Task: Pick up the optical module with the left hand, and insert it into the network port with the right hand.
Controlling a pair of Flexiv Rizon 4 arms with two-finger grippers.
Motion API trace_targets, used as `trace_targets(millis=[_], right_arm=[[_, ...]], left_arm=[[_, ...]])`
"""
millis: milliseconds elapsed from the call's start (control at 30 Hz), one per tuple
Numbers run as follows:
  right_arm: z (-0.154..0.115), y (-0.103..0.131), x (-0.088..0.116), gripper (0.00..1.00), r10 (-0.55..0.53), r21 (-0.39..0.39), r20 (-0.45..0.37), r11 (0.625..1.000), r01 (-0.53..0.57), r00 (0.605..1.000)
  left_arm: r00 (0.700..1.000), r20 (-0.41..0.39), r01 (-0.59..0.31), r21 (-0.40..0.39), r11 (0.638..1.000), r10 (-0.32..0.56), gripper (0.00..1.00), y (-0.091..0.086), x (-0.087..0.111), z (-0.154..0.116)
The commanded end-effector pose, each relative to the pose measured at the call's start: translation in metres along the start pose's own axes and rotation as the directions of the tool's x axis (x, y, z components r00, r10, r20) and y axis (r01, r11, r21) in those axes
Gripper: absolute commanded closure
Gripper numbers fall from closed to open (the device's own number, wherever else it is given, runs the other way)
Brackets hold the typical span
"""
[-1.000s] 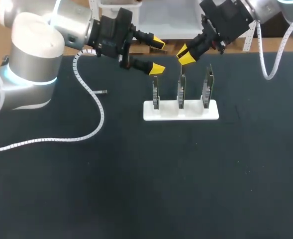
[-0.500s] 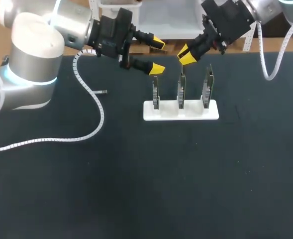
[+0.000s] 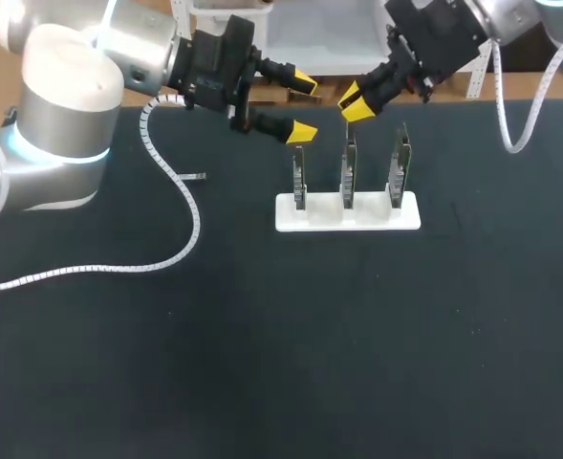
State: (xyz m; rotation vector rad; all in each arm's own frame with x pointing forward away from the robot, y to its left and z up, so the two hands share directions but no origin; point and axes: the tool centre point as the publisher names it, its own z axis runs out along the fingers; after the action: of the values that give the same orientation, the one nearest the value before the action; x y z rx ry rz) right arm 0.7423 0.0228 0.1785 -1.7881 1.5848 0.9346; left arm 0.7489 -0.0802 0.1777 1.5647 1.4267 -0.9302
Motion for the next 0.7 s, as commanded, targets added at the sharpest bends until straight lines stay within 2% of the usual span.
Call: trace_targets(millis=[33,700], right_arm=[[0.0005,0.0025,0.0032,1.00,0.006,0.007,-0.003,1.000,-0.006,1.000],[0.0065,0.0023,0.0116,1.00,0.021,-0.004,-0.014,1.000,-0.021,1.000]], left_arm=[[1.000,-0.005,0.003,0.000,1.000,-0.003,0.00,0.0004,-0.0008,0.0006],[1.000,-0.005,0.003,0.000,1.000,-0.003,0.00,0.0004,-0.0008,0.0006]])
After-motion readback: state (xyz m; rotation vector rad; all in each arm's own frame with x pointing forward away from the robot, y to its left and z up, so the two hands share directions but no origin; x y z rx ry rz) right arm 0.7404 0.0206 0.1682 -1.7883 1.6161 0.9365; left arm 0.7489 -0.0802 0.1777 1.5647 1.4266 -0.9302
